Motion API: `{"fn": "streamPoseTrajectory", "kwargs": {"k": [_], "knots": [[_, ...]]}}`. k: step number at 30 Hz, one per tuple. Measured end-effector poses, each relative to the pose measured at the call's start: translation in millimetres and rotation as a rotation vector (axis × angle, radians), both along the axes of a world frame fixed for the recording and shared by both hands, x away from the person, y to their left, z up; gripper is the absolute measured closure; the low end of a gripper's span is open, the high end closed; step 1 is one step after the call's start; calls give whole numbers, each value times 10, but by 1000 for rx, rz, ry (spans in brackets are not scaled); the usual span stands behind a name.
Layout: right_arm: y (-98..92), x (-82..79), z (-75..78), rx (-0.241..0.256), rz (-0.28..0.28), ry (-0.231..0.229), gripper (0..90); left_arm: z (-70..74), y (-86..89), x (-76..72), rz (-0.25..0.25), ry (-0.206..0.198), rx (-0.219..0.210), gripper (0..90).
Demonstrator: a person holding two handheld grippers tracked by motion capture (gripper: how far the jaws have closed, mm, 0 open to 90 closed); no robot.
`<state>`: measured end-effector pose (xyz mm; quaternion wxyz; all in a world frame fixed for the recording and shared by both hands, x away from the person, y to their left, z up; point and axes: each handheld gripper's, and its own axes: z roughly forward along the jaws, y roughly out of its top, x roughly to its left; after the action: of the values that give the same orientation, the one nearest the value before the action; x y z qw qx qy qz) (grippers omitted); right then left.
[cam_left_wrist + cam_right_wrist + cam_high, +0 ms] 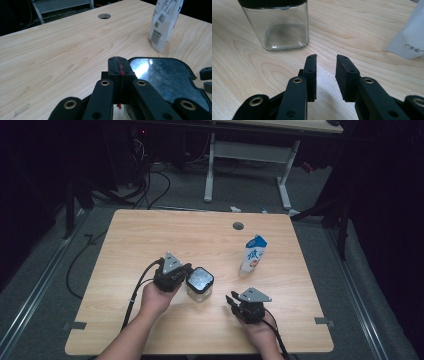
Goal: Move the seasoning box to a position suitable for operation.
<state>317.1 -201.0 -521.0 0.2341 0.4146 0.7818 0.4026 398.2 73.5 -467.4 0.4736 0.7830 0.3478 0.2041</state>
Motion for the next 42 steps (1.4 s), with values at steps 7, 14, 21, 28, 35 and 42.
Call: {"fn": "streamPoseTrajectory", "kwargs": {"k": [7,14,21,28,35,42], "knots": [[38,-7,34,15,6,-22,707,-3,3,1,-2,-2,0,900],[111,-16,104,21,17,-42,730,-7,4,-3,-3,-6,-1,900],[151,25,160,29,22,-54,778,-16,9,-8,-3,-8,-10,900],[178,67,233,27,18,-69,872,-27,19,-6,1,-6,-23,900],[219,99,259,42,24,-75,899,-30,22,-2,3,-5,-23,900],[331,142,332,56,42,-93,898,-30,22,3,4,-3,-20,900]]}}
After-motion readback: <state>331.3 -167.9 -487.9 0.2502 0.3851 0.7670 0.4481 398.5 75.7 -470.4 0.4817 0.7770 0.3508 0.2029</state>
